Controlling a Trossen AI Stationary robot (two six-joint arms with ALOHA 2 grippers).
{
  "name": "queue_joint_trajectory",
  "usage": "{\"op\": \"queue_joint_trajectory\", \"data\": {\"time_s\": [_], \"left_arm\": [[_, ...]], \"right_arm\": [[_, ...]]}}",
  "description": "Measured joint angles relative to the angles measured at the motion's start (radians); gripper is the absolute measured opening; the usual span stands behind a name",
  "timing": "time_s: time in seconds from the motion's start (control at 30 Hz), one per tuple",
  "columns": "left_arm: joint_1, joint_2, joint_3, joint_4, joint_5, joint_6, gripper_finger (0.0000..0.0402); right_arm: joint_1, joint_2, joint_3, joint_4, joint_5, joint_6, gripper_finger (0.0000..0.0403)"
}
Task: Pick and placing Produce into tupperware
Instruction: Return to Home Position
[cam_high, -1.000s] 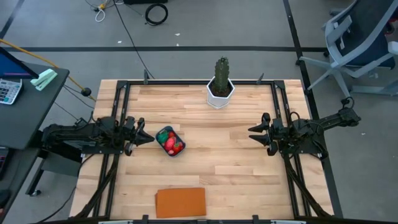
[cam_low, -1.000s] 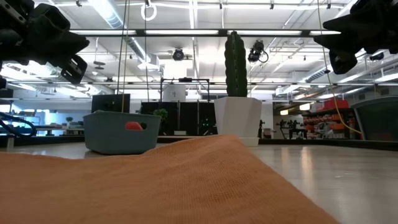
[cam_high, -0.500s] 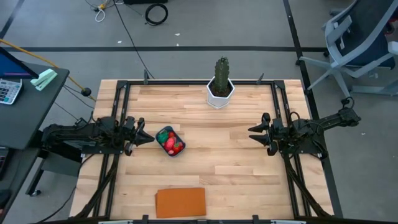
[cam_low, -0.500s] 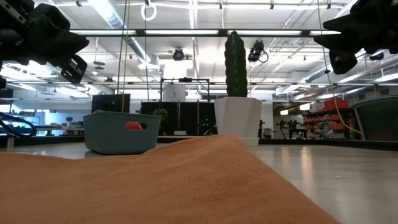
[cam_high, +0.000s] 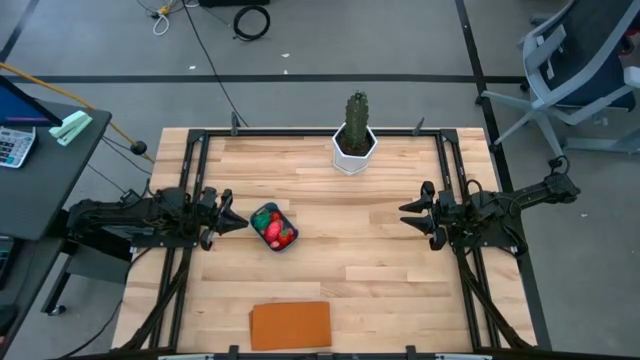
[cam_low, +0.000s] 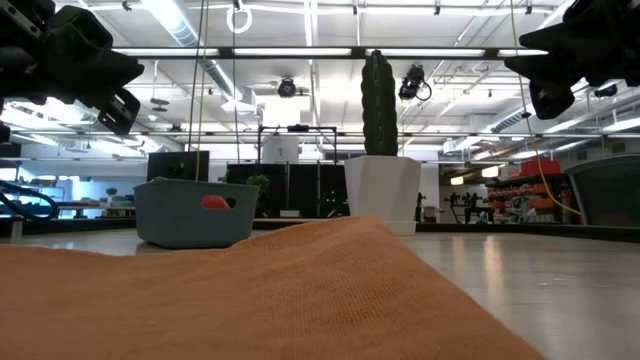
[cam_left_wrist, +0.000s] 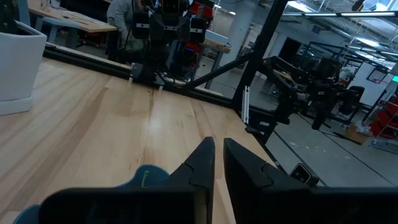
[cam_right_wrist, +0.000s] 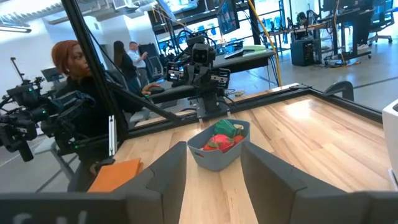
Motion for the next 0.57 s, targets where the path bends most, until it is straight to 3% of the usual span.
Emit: {"op": "queue_joint_trajectory", "data": {"time_s": [0.57], "left_arm": [[0.0,0.0,0.0,0.0,0.0,0.0,0.0032]], "right_arm": [[0.0,0.0,0.0,0.0,0.0,0.0,0.016]]}}
